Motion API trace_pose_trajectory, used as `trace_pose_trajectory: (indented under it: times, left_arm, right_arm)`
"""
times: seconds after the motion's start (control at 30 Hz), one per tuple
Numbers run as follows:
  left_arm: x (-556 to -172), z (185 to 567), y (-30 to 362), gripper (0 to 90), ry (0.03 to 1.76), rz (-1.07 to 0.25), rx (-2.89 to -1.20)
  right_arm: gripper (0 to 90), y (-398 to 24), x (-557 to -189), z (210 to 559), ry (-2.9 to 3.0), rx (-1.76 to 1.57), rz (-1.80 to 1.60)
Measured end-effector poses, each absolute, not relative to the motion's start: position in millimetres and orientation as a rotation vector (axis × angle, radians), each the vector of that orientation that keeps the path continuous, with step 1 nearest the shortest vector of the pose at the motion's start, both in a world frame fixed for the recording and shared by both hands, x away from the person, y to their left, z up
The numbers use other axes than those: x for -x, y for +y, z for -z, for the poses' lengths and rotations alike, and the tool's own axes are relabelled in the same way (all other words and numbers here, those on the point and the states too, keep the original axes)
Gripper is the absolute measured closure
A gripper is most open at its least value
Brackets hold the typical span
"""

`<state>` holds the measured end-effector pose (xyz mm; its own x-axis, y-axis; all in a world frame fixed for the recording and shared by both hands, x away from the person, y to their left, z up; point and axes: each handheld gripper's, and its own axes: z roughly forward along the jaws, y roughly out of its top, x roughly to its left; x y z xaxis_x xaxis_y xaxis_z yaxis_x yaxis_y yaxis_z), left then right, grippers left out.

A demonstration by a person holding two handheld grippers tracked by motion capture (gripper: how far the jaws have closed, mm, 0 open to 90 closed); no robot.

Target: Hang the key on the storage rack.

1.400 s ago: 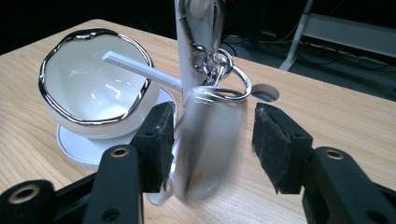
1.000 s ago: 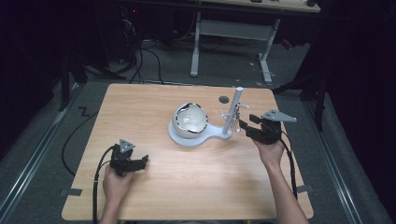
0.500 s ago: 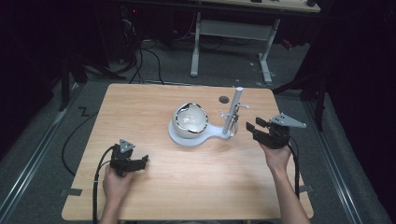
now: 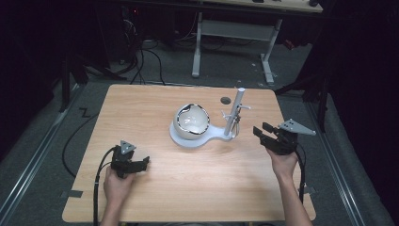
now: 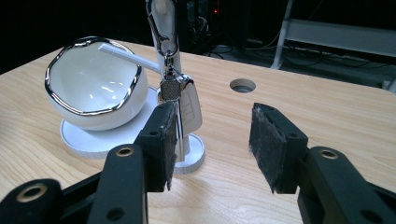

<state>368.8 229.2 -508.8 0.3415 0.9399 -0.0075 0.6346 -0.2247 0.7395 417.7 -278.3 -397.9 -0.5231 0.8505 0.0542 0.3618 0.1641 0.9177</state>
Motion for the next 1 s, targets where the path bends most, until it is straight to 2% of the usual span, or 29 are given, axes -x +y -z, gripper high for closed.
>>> trace_pose_trajectory:
  times: [1.0]
  left_arm:
    - [-368.8, 508.8, 229.1, 18.6, 1.374, -0.599, -1.955]
  right_arm:
    - [52.9, -297.1, -397.6, 426.7, 1.947, -1.247, -1.362]
